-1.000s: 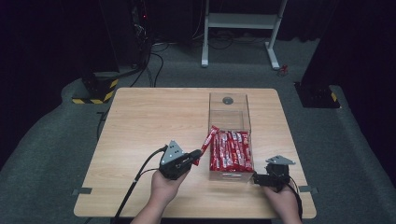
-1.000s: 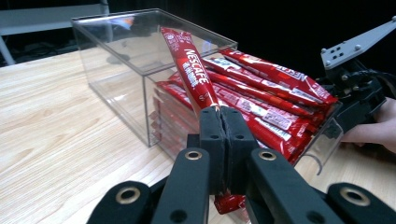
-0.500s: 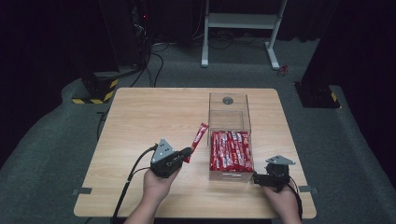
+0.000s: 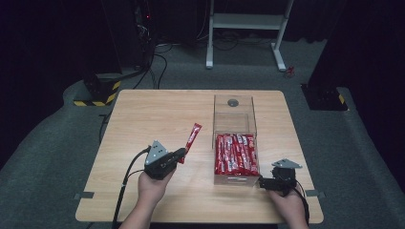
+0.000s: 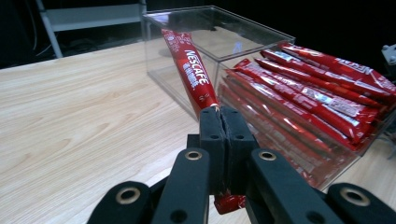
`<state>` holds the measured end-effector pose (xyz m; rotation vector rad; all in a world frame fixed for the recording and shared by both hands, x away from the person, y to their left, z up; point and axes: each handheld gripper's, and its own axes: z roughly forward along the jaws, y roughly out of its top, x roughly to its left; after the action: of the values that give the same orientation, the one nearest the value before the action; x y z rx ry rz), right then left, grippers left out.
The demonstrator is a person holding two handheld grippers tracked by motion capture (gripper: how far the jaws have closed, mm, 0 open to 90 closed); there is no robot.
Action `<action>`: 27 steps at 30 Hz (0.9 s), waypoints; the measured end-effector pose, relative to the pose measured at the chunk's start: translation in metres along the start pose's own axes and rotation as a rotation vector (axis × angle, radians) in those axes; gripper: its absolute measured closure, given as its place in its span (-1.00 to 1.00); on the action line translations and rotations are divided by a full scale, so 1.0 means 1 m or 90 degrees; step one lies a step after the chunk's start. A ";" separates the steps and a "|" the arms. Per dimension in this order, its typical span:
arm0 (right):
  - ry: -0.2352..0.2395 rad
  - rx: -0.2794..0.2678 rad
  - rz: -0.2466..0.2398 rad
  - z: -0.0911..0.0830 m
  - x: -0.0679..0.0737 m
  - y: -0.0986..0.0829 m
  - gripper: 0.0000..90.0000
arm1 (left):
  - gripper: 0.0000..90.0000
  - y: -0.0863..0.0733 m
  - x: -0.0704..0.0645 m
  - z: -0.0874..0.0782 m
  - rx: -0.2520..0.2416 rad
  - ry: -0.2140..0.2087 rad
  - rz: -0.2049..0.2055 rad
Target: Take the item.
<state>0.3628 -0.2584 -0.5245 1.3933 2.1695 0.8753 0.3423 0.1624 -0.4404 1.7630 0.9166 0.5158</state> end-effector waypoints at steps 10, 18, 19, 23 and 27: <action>0.000 0.000 0.000 0.000 0.000 0.000 -0.79 | 0.97 -0.006 0.014 -0.005 0.003 0.026 -0.009; 0.000 0.000 0.000 0.000 0.000 0.000 -0.79 | 0.97 -0.013 0.026 -0.002 0.009 0.043 -0.016; 0.000 0.000 0.000 0.000 0.000 0.000 -0.79 | 0.97 -0.014 0.028 -0.001 0.010 0.042 -0.017; 0.000 0.000 0.000 0.000 0.000 0.000 -0.79 | 0.97 -0.017 0.033 0.002 0.016 0.048 -0.023; 0.000 0.000 0.000 0.000 0.000 0.000 -0.79 | 0.97 -0.020 0.036 0.005 0.022 0.053 -0.024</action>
<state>0.3627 -0.2584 -0.5245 1.3933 2.1697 0.8754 0.3612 0.1912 -0.4632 1.7631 1.0199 0.5548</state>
